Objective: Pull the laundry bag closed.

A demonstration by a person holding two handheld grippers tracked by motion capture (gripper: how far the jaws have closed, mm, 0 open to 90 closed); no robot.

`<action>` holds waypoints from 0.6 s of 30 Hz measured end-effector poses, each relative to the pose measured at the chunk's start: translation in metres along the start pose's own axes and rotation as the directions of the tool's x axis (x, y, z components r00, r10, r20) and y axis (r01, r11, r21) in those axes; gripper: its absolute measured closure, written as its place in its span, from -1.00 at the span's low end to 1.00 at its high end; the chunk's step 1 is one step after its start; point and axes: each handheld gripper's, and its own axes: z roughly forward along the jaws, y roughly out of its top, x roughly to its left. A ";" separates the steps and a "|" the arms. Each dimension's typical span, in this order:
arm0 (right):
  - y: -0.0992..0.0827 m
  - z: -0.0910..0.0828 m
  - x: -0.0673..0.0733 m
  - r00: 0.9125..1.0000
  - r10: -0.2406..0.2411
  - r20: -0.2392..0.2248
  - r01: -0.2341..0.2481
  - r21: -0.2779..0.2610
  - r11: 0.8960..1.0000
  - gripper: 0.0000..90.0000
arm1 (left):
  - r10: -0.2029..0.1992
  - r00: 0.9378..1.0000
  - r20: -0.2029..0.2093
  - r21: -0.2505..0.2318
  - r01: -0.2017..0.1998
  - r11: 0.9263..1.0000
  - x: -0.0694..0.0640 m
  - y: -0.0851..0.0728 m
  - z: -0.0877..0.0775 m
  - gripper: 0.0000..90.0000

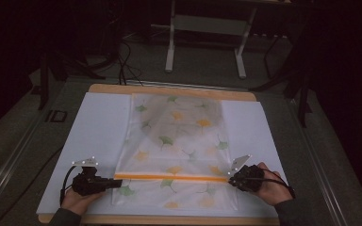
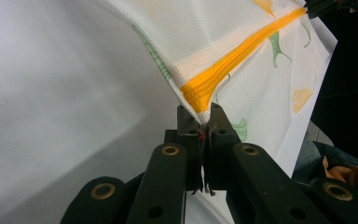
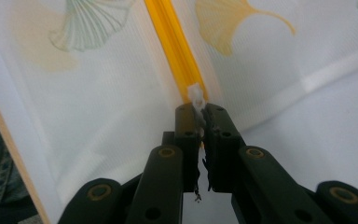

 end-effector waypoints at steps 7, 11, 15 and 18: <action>-0.004 -0.003 -0.003 1.000 0.017 -0.004 -0.017 -0.020 1.000 0.88 | 0.005 1.000 0.001 0.006 -0.005 1.000 0.000 0.000 0.001 0.94; -0.003 -0.003 -0.003 1.000 0.018 0.003 -0.018 -0.022 1.000 0.88 | 0.010 1.000 -0.004 0.012 -0.010 1.000 -0.001 0.000 0.001 0.94; -0.003 0.002 0.000 1.000 0.005 -0.003 -0.005 -0.011 1.000 0.88 | 0.016 1.000 -0.013 0.024 -0.015 1.000 -0.002 -0.001 0.002 0.94; -0.004 0.007 0.001 1.000 0.016 -0.013 -0.016 -0.009 1.000 0.88 | 0.020 1.000 -0.017 0.027 -0.020 0.999 -0.003 -0.001 0.002 0.93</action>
